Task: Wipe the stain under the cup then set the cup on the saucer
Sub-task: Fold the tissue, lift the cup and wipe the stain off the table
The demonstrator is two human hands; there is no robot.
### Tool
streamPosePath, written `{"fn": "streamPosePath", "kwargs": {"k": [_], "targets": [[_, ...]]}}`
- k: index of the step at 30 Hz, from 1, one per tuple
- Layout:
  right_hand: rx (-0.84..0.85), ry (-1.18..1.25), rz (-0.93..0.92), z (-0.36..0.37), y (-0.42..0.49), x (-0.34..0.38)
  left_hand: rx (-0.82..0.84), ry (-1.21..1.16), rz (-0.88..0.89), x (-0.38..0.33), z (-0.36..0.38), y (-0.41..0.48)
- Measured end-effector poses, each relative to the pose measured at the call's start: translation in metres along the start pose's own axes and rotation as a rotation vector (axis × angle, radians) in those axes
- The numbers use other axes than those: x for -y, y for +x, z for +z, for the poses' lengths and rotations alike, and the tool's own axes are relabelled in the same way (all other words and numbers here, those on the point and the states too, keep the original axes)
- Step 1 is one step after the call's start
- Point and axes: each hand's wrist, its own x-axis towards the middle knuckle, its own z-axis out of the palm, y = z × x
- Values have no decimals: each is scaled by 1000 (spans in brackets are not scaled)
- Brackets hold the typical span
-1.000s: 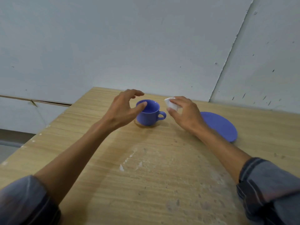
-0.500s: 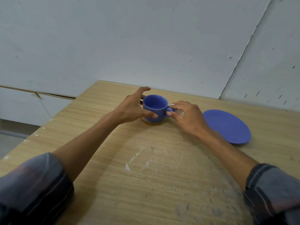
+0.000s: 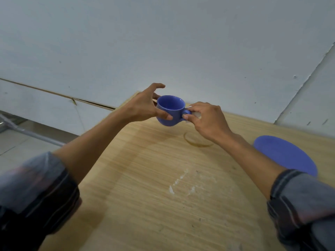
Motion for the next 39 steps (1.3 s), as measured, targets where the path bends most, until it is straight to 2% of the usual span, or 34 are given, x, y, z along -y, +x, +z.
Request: {"fn": "streamPosePath", "kwargs": {"k": [11,16,20,24,27,29,30,35,39], "targets": [[64,-131,-63,51,12,25,-16,-1,-101,48,-23,-20],[100,-73,-37,54,10,26,-25,-15,-99,52,-21,-21],[99,127,32,47,7,28,26,25,-143,50,-23,-19],[-59,349,202,25,-1,25,115,101,-220,32,-28,-21],[-123,492,294,-1,-7,22,-78,152,-100,5,-25,-28],[-147,603,315,-19,-15,23,-196,86,32,-19,-18,-31],[-156,650,314,-27,-19,24,-203,44,70,-31,-14,-33],[-153,922,297,-56,-43,27,52,-196,81,-79,19,-36],[-142,955,331,-70,-55,17,42,-340,118,-95,39,-36]]}}
